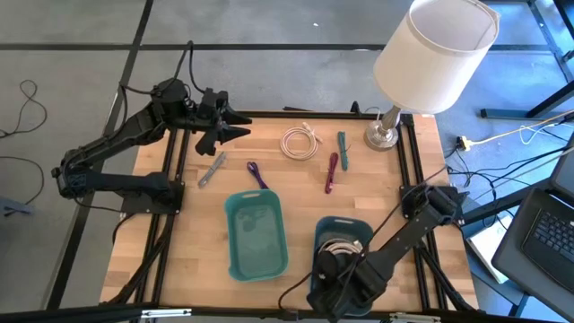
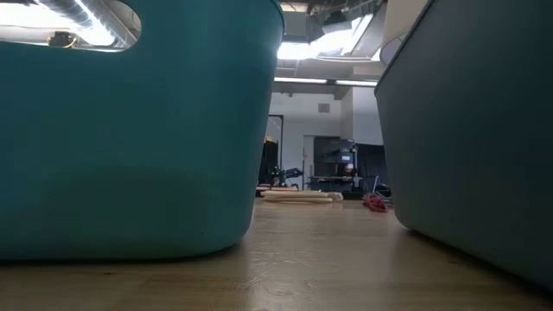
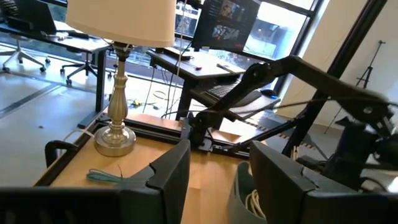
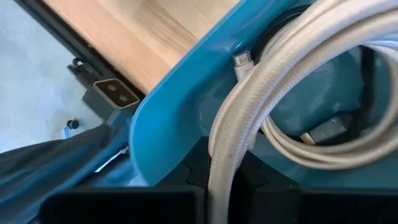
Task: Pick and place USB-C Cables
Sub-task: Put the left brown HDMI cable into the blue bin
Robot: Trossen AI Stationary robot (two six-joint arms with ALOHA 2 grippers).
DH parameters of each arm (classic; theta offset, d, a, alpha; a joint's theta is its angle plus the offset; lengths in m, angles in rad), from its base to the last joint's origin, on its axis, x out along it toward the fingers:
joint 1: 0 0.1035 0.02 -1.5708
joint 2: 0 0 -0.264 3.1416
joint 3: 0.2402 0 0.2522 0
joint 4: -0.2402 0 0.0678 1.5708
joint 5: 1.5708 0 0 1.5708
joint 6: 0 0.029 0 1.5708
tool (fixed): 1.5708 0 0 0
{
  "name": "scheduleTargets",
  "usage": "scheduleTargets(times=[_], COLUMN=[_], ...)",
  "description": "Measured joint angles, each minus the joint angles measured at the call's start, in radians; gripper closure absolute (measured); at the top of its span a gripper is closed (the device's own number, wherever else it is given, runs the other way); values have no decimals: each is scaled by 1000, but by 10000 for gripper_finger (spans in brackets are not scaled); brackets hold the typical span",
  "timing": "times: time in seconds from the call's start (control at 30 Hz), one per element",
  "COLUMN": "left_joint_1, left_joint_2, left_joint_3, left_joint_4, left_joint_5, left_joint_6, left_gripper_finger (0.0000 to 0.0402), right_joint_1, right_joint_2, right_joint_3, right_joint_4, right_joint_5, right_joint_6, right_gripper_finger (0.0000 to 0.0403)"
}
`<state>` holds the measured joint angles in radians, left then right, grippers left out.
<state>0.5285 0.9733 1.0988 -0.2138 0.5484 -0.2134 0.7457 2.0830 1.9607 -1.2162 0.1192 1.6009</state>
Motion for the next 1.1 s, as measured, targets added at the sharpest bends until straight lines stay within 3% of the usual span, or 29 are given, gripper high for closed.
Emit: scheduleTargets(times=[0.3, 0.53, 0.87, 1.1], left_joint_1=[0, 0, 0, 0], left_joint_2=[-5, -5, -5, -5], left_joint_3=[0, 0, 0, 0], left_joint_4=[1, 0, 0, 0], left_joint_5=[3, 2, 1, 0], left_joint_6=[0, 13, 18, 27], left_gripper_finger=[245, 240, 240, 244], right_joint_1=[-35, -35, -35, -37], right_joint_2=[-125, -159, -163, -184], right_joint_3=[-388, -615, -662, -662], right_joint_4=[387, 631, 636, 625], right_joint_5=[-45, -154, -153, -133], right_joint_6=[-14, 6, 14, 48], right_gripper_finger=[377, 380, 387, 286])
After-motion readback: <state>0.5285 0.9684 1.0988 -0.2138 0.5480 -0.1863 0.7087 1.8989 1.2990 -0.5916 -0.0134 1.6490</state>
